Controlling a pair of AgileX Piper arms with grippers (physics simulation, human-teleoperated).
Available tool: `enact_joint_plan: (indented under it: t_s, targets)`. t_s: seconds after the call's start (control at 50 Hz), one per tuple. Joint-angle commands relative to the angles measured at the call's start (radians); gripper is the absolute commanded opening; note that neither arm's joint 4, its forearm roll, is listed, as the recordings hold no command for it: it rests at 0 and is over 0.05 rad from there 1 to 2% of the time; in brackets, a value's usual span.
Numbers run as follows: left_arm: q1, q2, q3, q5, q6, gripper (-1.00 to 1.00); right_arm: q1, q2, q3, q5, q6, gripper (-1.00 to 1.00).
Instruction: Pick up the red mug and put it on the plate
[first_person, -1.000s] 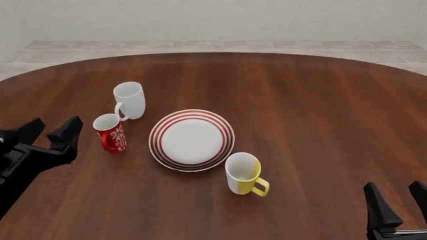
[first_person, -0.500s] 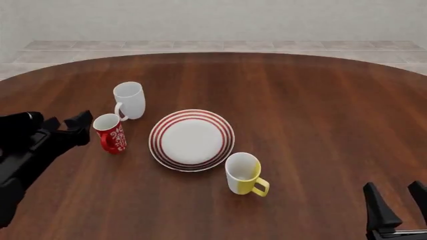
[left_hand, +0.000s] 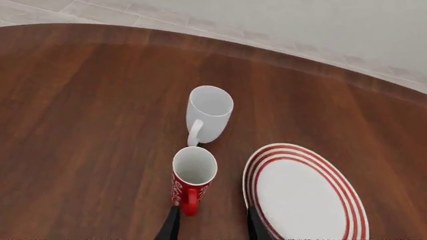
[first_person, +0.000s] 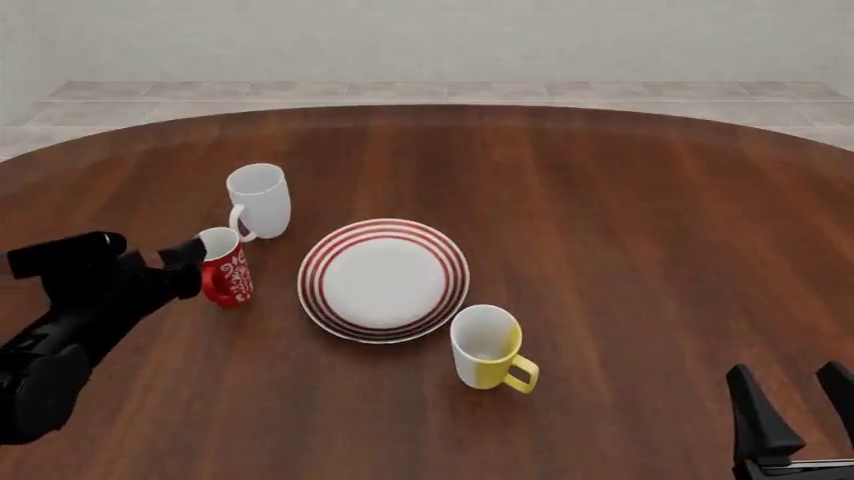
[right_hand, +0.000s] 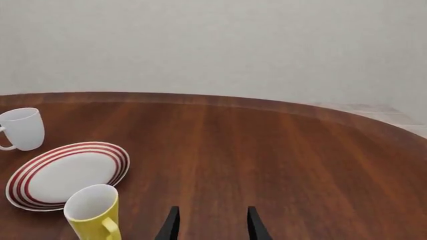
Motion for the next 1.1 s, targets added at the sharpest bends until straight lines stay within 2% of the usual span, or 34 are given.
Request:
enact_joint_plan:
  t_s: [0.02, 0.36, 1.1]
  targets:
    - [0.009, 0.043, 0.0, -0.021, 0.017, 1.0, 0.002, -0.002, -0.003, 0.004, -0.002, 1.0]
    - [0.024, 0.133, 0.017, -0.101, 0.05, 1.0, -0.001, -0.005, -0.001, 0.004, -0.003, 1.0]
    - [0.04, 0.29, -0.036, -0.184, 0.079, 1.0, -0.001, 0.011, 0.002, -0.01, -0.006, 1.0]
